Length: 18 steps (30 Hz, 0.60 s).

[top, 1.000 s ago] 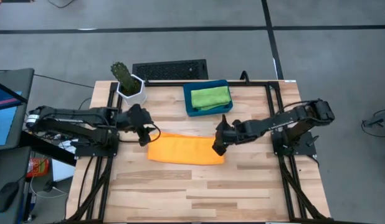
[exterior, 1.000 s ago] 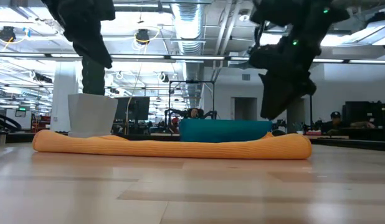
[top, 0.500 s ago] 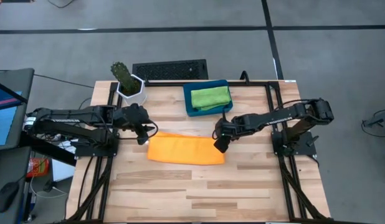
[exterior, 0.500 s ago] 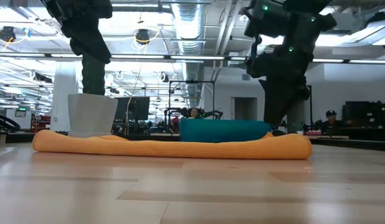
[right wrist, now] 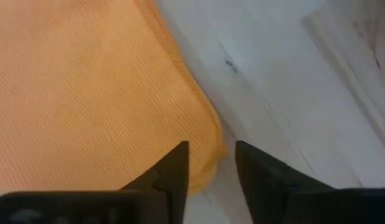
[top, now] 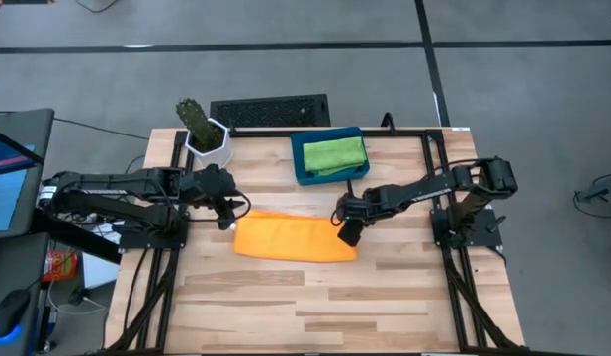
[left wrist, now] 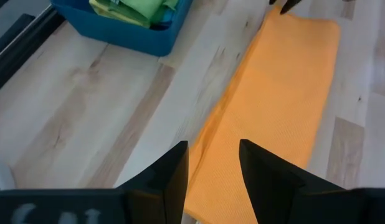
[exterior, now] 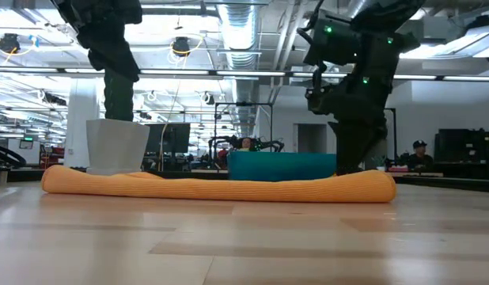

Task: Fold microfiber towels
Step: Fold the orange microfiber cloth

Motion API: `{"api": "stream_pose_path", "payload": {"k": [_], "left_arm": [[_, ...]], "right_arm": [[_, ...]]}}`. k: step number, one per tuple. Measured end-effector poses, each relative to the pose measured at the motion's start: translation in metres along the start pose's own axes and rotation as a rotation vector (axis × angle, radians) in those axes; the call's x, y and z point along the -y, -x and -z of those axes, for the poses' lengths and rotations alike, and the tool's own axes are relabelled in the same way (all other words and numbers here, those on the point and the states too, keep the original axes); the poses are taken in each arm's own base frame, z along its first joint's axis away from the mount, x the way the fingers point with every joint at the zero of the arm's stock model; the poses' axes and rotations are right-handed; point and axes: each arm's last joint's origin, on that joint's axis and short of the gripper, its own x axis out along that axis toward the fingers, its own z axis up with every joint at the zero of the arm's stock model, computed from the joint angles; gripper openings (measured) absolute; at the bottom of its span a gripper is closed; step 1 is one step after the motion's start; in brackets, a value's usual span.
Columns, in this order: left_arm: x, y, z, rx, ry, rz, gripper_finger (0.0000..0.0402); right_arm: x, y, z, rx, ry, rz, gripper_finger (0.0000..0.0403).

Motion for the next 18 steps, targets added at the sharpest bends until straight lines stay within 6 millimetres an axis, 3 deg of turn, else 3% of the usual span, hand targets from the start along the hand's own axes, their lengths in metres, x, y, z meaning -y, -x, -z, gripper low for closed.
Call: {"api": "stream_pose_path", "payload": {"k": [7, 12, 18], "left_arm": [[-0.001, 0.0, 0.001, -0.003, -0.003, -0.027, 0.0135], [-0.001, 0.0, 0.001, 0.001, -0.004, -0.039, 0.0135], [-0.002, 0.0, 0.0, 0.005, -0.006, -0.051, 0.0135]], "right_arm": [[0.0, 0.0, 0.002, -0.021, 0.021, -0.006, 0.0021], [-0.002, 0.004, 0.002, -0.006, 0.02, -0.009, 0.0012], [-0.01, 0.023, 0.01, 0.034, -0.004, -0.016, 0.0007]]}}
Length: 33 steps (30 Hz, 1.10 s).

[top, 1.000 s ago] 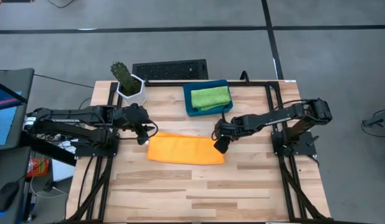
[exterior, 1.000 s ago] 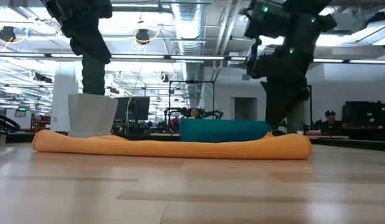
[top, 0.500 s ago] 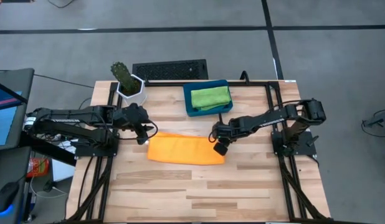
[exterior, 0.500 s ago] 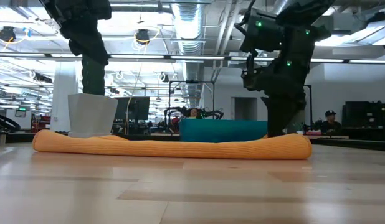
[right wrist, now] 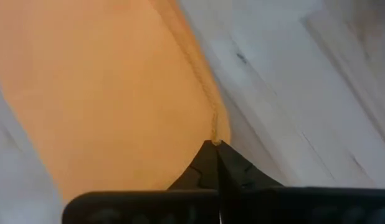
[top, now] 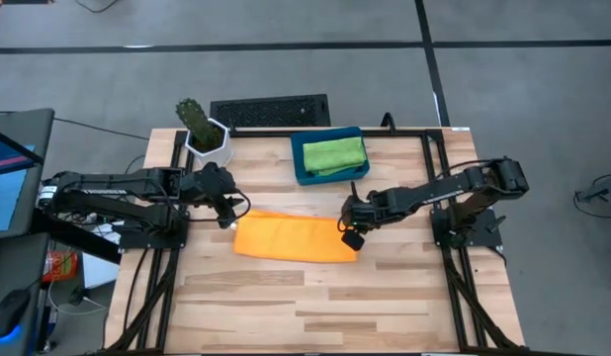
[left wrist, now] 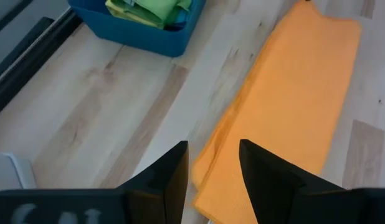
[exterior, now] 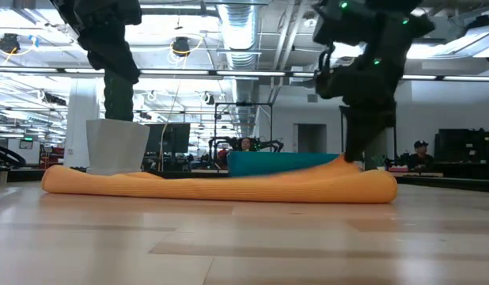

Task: Fold microfiber towels
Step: Fold the orange microfiber cloth

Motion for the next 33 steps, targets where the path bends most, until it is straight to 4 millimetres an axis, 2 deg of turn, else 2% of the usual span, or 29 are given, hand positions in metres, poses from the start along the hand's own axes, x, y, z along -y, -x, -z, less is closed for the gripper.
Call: {"api": "stream_pose_path", "payload": {"k": [7, 12, 19, 28, 33], "left_arm": [[0.002, -0.01, -0.001, -0.036, -0.033, -0.023, 0.0135], [0.006, -0.033, 0.006, -0.098, -0.066, -0.036, 0.0135], [0.011, -0.053, 0.012, -0.151, -0.091, -0.014, 0.0135], [0.012, -0.06, 0.002, -0.088, -0.125, 0.07, 0.0135], [0.006, -0.07, -0.002, -0.101, -0.19, 0.145, 0.0135]], "right_arm": [[-0.006, 0.007, 0.017, -0.034, -0.022, 0.091, 0.0005], [-0.012, 0.005, 0.019, -0.019, -0.013, 0.085, 0.0006], [-0.007, 0.006, 0.023, -0.069, -0.006, 0.129, 0.0014], [-0.005, 0.006, 0.027, -0.099, 0.006, 0.15, 0.0065], [-0.002, 0.007, 0.03, -0.139, 0.021, 0.185, 0.0117]]}}
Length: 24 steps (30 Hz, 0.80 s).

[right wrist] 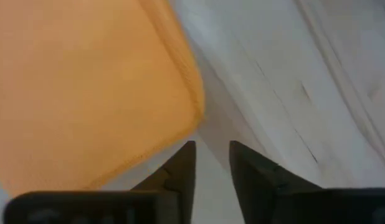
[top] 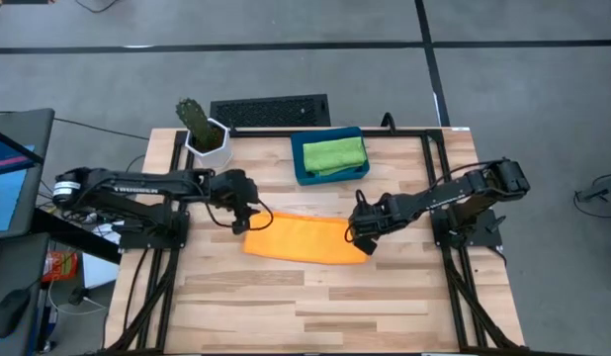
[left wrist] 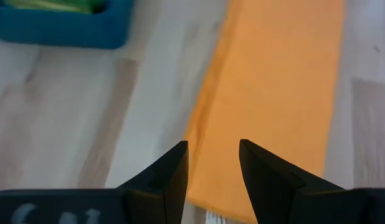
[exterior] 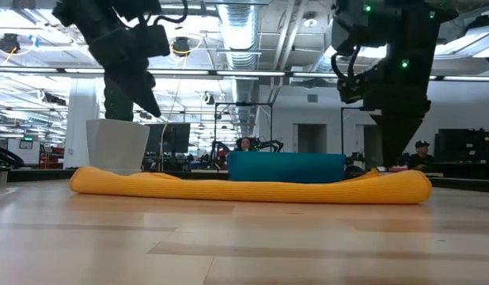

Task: Fold microfiber towels
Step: Fold the orange microfiber cloth

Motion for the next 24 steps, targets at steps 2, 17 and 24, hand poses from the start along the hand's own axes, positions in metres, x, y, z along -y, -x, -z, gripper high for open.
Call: {"api": "stream_pose_path", "payload": {"k": [2, 17, 24], "left_arm": [[-0.003, -0.005, -0.001, -0.011, -0.062, 0.054, 0.0135], [-0.047, -0.033, 0.055, -0.131, 0.006, 0.158, 0.0135], [-0.054, -0.039, 0.055, -0.107, 0.099, 0.127, 0.0135]], "right_arm": [[-0.004, 0.001, 0.0, 0.023, 0.028, -0.021, 0.0139], [-0.024, 0.005, 0.006, 0.093, 0.054, -0.095, 0.0177], [-0.025, 0.005, 0.004, 0.115, 0.046, -0.095, 0.017]]}}
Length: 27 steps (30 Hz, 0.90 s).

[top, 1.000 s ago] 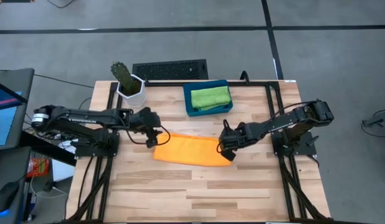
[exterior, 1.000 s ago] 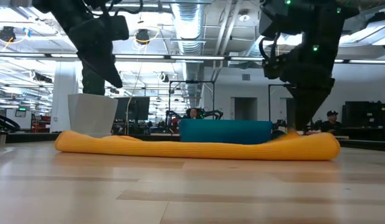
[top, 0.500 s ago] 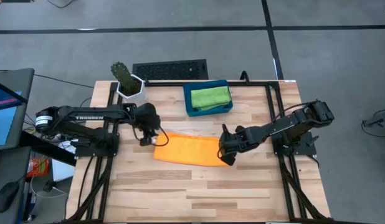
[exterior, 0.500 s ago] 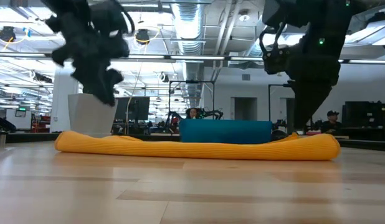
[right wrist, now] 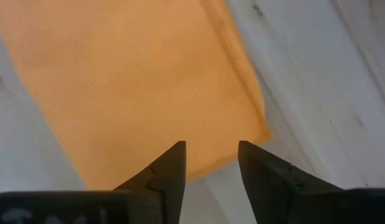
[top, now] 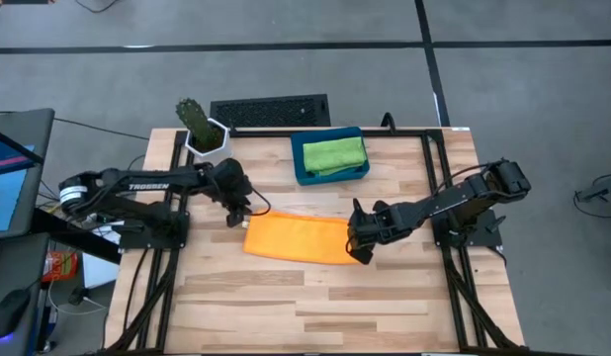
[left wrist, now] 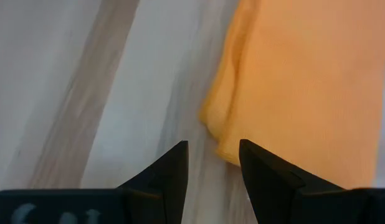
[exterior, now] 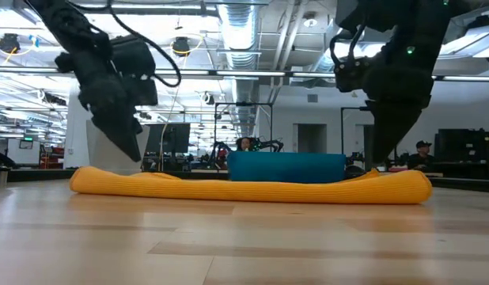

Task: Fold microfiber towels
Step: Fold the orange microfiber cloth

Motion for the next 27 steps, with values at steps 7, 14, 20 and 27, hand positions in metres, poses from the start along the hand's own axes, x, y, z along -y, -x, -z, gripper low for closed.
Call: {"api": "stream_pose_path", "payload": {"k": [7, 14, 20, 27], "left_arm": [[-0.007, -0.028, 0.005, -0.098, 0.067, 0.032, 0.0135], [-0.007, -0.035, 0.007, -0.123, 0.093, 0.1, 0.0135], [-0.005, -0.034, 0.007, -0.13, 0.134, 0.16, 0.0134], [-0.007, -0.034, 0.008, -0.148, 0.142, 0.08, 0.0072]], "right_arm": [[0.0, 0.0, 0.0, 0.007, 0.0, 0.009, 0.0169], [0.0, 0.0, 0.0, 0.008, 0.001, 0.01, 0.0164], [0.0, 0.0, 0.0, 0.006, 0.009, 0.013, 0.0159], [0.001, 0.0, 0.0, 0.011, 0.009, 0.021, 0.015]]}}
